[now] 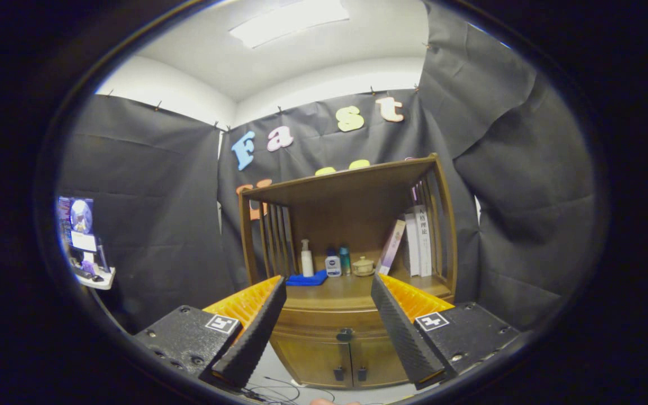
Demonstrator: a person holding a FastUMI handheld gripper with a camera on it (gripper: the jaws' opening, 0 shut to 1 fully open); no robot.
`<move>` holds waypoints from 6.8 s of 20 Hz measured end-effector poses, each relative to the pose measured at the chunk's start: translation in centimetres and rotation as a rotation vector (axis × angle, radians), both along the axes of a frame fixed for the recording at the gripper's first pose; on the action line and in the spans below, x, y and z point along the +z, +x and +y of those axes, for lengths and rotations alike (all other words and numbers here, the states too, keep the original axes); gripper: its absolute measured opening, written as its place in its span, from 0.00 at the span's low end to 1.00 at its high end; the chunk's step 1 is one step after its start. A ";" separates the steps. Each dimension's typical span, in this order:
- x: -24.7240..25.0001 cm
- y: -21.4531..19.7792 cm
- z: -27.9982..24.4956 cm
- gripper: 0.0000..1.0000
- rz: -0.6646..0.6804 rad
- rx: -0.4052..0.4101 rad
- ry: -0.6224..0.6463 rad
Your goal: Pull open the drawer, take out the items inside it, and place them on the countertop above the cabinet.
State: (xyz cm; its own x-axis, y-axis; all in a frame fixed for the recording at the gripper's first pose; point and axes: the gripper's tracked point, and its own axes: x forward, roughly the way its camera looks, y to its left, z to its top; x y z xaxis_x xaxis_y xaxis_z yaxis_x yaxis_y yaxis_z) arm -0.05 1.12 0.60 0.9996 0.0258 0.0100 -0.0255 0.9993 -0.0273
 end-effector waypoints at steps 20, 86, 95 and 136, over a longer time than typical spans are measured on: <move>-10.5 6.5 -0.3 0.99 0.100 -0.063 -0.066; -30.3 1.2 -3.2 0.40 0.401 -0.163 -0.053; -26.1 -0.1 -2.8 0.53 0.343 -0.178 -0.135; -31.7 16.2 -3.7 0.77 1.353 -0.153 -0.014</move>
